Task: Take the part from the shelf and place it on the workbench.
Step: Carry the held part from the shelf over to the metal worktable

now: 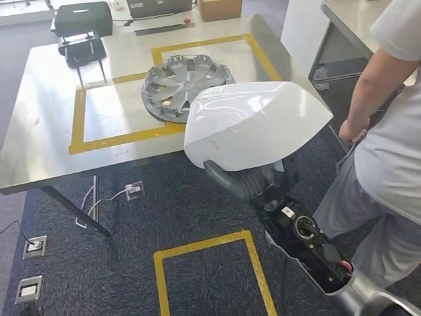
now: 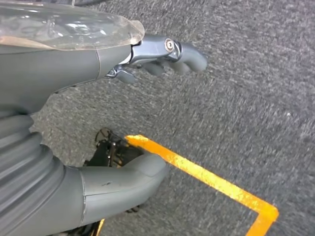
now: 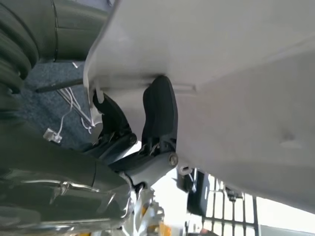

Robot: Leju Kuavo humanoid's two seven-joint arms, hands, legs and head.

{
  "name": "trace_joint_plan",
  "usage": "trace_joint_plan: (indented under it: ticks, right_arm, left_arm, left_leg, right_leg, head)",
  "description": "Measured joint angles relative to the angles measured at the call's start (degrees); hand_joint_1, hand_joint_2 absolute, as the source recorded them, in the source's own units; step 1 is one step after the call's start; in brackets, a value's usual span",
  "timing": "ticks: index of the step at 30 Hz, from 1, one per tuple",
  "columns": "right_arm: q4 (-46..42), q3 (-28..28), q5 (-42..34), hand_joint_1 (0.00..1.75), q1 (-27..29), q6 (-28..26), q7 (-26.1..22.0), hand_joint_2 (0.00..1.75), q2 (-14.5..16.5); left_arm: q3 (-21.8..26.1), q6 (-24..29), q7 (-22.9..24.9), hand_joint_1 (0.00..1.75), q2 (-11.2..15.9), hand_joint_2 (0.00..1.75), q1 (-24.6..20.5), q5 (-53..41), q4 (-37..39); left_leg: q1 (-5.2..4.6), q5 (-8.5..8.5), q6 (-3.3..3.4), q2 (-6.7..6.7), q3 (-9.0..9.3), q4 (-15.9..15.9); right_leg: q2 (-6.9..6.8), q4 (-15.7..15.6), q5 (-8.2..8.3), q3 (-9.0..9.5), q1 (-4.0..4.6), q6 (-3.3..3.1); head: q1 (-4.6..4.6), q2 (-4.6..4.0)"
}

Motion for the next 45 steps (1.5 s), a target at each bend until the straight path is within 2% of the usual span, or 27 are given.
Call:
trace_joint_plan:
  ticks: [2,4,5,6,7,9,11,13,15,17,19,20,21,22,24,26,29,31,32,34,35,36,37,39,40,42,45]
  right_arm:
    - [-0.15,-0.03,0.01,1.75,-0.16,-0.02,0.03,1.75,0.0]
    - [-0.2,0.03,0.02,1.75,-0.17,0.05,0.04,1.75,0.0]
    - [-0.2,0.04,0.03,1.75,-0.12,0.04,0.04,1.75,0.0]
    - [-0.2,0.04,0.03,1.75,-0.1,0.04,0.04,1.75,0.0]
    - [-0.2,0.04,0.03,1.75,-0.1,0.03,0.04,1.75,0.0]
    - [-0.2,0.05,0.03,1.75,-0.11,0.03,0.04,1.75,-0.01]
    - [-0.21,0.04,0.03,1.75,-0.12,0.03,0.04,1.75,-0.01]
    - [-0.29,0.04,0.03,1.75,-0.09,0.03,0.08,1.75,-0.01]
    - [-0.46,0.01,0.03,1.75,-0.12,0.01,0.1,1.75,-0.01]
    - [-0.58,-0.03,0.03,1.75,-0.21,-0.02,0.12,1.75,-0.01]
    - [-0.59,-0.02,0.01,1.75,-0.02,-0.05,0.15,1.75,-0.01]
    - [-0.59,0.01,-0.01,1.75,0.14,-0.06,0.18,1.75,-0.01]
    - [-0.59,0.03,-0.02,1.75,0.25,-0.07,0.18,1.75,-0.01]
    - [-0.59,0.04,-0.04,1.75,0.28,-0.08,0.18,1.75,-0.01]
    - [-0.57,0.04,-0.09,1.75,0.26,-0.13,0.15,1.75,-0.02]
    - [-0.61,0.04,-0.2,1.75,0.29,-0.31,0.11,1.75,-0.03]
    - [-0.68,0.05,-0.4,1.75,0.79,-0.54,-0.05,1.75,-0.05]
    - [-0.73,-0.01,-0.45,1.75,0.99,-0.61,-0.21,1.75,-0.13]
    - [-0.8,-0.02,-0.45,1.75,1.01,-0.62,-0.28,1.75,-0.16]
    - [-0.93,0.0,-0.45,1.75,1.15,-0.6,-0.37,1.75,-0.19]
    - [-0.96,0.03,-0.45,1.75,1.24,-0.58,-0.38,1.75,-0.19]
    - [-0.96,0.04,-0.45,1.75,1.32,-0.57,-0.39,1.75,-0.19]
    - [-0.96,0.05,-0.45,1.75,1.36,-0.58,-0.41,1.75,-0.19]
    - [-0.96,0.06,-0.45,1.75,1.35,-0.58,-0.47,1.75,-0.19]
    - [-0.97,0.06,-0.45,1.75,1.32,-0.58,-0.5,1.75,-0.19]
    - [-0.97,0.06,-0.45,1.75,1.32,-0.6,-0.51,1.75,-0.19]
    - [-0.98,0.05,-0.45,1.75,1.35,-0.62,-0.54,1.75,-0.19]
  left_arm:
    - [-0.05,0.0,0.0,0.0,0.01,1.75,-0.18,-0.03,0.01]
    - [-0.09,0.0,0.0,0.0,0.01,1.75,-0.2,-0.03,0.01]
    - [-0.1,0.0,0.0,0.0,-0.01,1.75,-0.12,-0.03,0.01]
    - [-0.12,0.0,0.0,0.0,-0.03,1.75,-0.03,-0.03,0.02]
    - [-0.12,0.0,0.0,0.0,-0.02,1.75,0.01,-0.03,0.02]
    - [-0.12,0.0,0.0,0.0,0.08,1.75,-0.05,-0.03,0.01]
    - [-0.14,0.0,0.0,0.0,0.22,1.75,-0.23,-0.03,0.0]
    - [-0.16,0.0,0.0,0.0,0.39,1.75,-0.33,-0.03,0.01]
    - [-0.18,0.0,0.0,0.0,0.41,1.75,-0.31,-0.04,0.01]
    - [-0.19,0.0,0.0,0.0,0.29,1.75,-0.34,-0.04,-0.01]
    - [-0.21,0.0,0.01,0.0,0.16,1.75,-0.32,-0.01,0.01]
    - [-0.22,0.0,0.01,0.0,0.09,1.75,-0.24,0.02,0.01]
    - [-0.23,0.0,0.01,0.0,0.03,1.75,-0.15,0.07,0.02]
    - [-0.23,0.0,0.0,0.0,0.0,1.75,-0.06,0.1,0.02]
    - [-0.23,-0.03,0.0,0.0,0.01,1.75,0.02,0.11,0.01]
    - [-0.24,-0.08,0.0,0.0,0.06,1.75,-0.03,0.03,0.01]
    - [-0.25,-0.09,0.07,0.0,0.07,1.75,-0.07,-0.13,0.01]
    - [-0.25,-0.08,0.23,0.0,0.05,1.75,-0.14,-0.21,0.01]
    - [-0.25,-0.08,0.33,0.0,0.06,1.75,-0.2,-0.23,0.01]
    - [-0.25,-0.07,0.47,0.0,0.06,1.75,-0.23,-0.26,0.01]
    - [-0.25,-0.07,0.52,0.0,0.05,1.75,-0.16,-0.26,0.02]
    - [-0.25,-0.07,0.55,0.0,0.04,1.75,-0.08,-0.26,0.01]
    - [-0.25,-0.07,0.58,0.0,0.03,1.75,-0.03,-0.26,0.01]
    - [-0.25,-0.07,0.6,0.0,0.11,1.75,-0.07,-0.26,0.01]
    - [-0.26,-0.07,0.61,0.0,0.19,1.75,-0.17,-0.26,0.01]
    - [-0.27,-0.07,0.61,0.0,0.33,1.75,-0.37,-0.26,0.01]
    - [-0.27,-0.07,0.61,0.0,0.37,1.75,-0.42,-0.25,0.01]
  left_leg:
    - [0.1,-1.43,-0.5,0.14,-3.01,5.62]
    - [0.13,-4.1,-0.82,0.17,-8.2,13.24]
    - [0.12,-4.7,-0.8,0.17,-10.21,15.38]
    - [0.08,-4.09,-0.64,0.17,-11.18,15.39]
    - [-0.04,-2.09,-0.31,0.17,-10.92,13.03]
    - [-0.51,3.18,0.74,0.21,-8.13,4.65]
    - [-1.04,5.13,1.62,0.26,-6.07,-0.8]
    - [-1.28,4.95,2.01,0.21,-5.64,-1.67]
    - [-0.86,5.44,2.3,0.25,-4.86,-2.37]
    - [-0.4,5.37,2.58,0.34,-3.96,-3.04]
    - [-0.35,4.84,2.71,0.33,-3.34,-3.08]
    - [-0.29,4.5,2.65,0.32,-3.01,-3.03]
    - [-0.19,4.13,2.52,0.29,-2.61,-2.96]
    - [-0.03,3.71,2.34,0.24,-2.15,-2.83]
    - [0.24,2.74,1.75,0.12,-1.28,-2.44]
    - [0.23,1.99,1.03,0.0,-1.14,-1.77]
    - [0.21,1.56,0.19,0.04,-1.48,-1.39]
    - [0.39,0.25,-0.43,0.19,-2.48,0.9]
    - [0.45,-1.06,-0.71,0.24,-4.04,3.93]
    - [0.48,-3.9,-0.98,0.27,-8.95,12.47]
    - [0.48,-4.5,-1.0,0.27,-11.2,15.77]
    - [0.48,-3.99,-0.9,0.27,-12.47,16.99]
    - [0.45,-2.32,-0.68,0.27,-12.45,15.72]
    - [0.28,2.56,0.07,0.27,-9.47,7.81]
    - [0.07,4.11,0.42,0.28,-7.71,3.78]
    - [-0.33,4.81,0.86,0.31,-5.83,-0.48]
    - [-0.18,4.3,1.4,0.29,-4.6,-1.63]
  right_leg:
    - [0.03,-0.19,-0.32,0.92,-0.11,-0.42]
    - [0.04,-0.21,-0.93,1.43,0.02,-0.69]
    - [0.08,-0.21,-1.25,1.71,0.14,-0.77]
    - [0.13,-0.21,-1.57,2.06,0.28,-0.83]
    - [0.19,-0.23,-1.9,2.5,0.44,-0.89]
    - [0.25,-0.29,-2.55,3.44,0.7,-0.9]
    - [0.3,-0.39,-3.08,3.84,0.76,-0.61]
    - [0.34,-0.57,-3.52,3.94,0.73,-0.05]
    - [0.2,0.13,-4.49,3.74,0.77,0.56]
    - [0.05,5.02,-7.15,1.52,0.64,1.18]
    - [0.02,13.06,-10.16,-2.57,0.21,1.8]
    - [-0.01,15.75,-10.53,-4.21,-0.05,2.1]
    - [-0.05,16.39,-9.77,-4.96,-0.32,2.4]
    - [-0.1,14.74,-7.9,-4.61,-0.59,2.69]
    - [-0.16,7.29,-3.17,-1.69,-1.03,3.25]
    - [-0.06,1.75,-1.42,0.91,-1.12,3.13]
    - [0.16,0.64,-2.12,1.53,-0.87,1.94]
    - [0.18,0.5,-2.36,1.9,-0.95,1.23]
    - [0.15,0.45,-2.52,2.12,-1.0,0.85]
    - [0.1,0.45,-2.91,2.39,-0.89,0.29]
    - [0.11,0.45,-3.13,2.59,-0.84,0.16]
    - [0.15,0.45,-3.39,2.88,-0.8,0.11]
    - [0.2,0.44,-3.69,3.29,-0.77,0.12]
    - [0.29,0.39,-4.34,4.23,-0.76,0.3]
    - [0.35,0.36,-4.68,4.55,-0.68,0.5]
    - [0.42,0.18,-5.0,4.94,-0.58,1.04]
    - [0.29,0.53,-5.22,5.4,-0.48,2.01]
  head:
    - [-0.23,0.0]
    - [-0.4,0.0]
    - [-0.4,0.0]
    - [-0.41,0.0]
    - [-0.4,0.0]
    - [-0.35,0.0]
    - [-0.37,0.0]
    - [-0.43,0.0]
    - [-0.37,-0.01]
    - [-0.13,-0.01]
    - [0.11,0.0]
    - [0.14,0.0]
    - [0.18,0.0]
    - [0.21,0.0]
    - [0.31,0.0]
    - [0.36,0.0]
    - [0.1,0.0]
    - [-0.18,0.0]
    - [-0.32,0.0]
    - [-0.53,0.0]
    - [-0.56,0.0]
    - [-0.57,0.0]
    - [-0.57,0.0]
    - [-0.62,0.0]
    - [-0.71,0.0]
    - [-0.84,0.0]
    - [-0.77,-0.01]
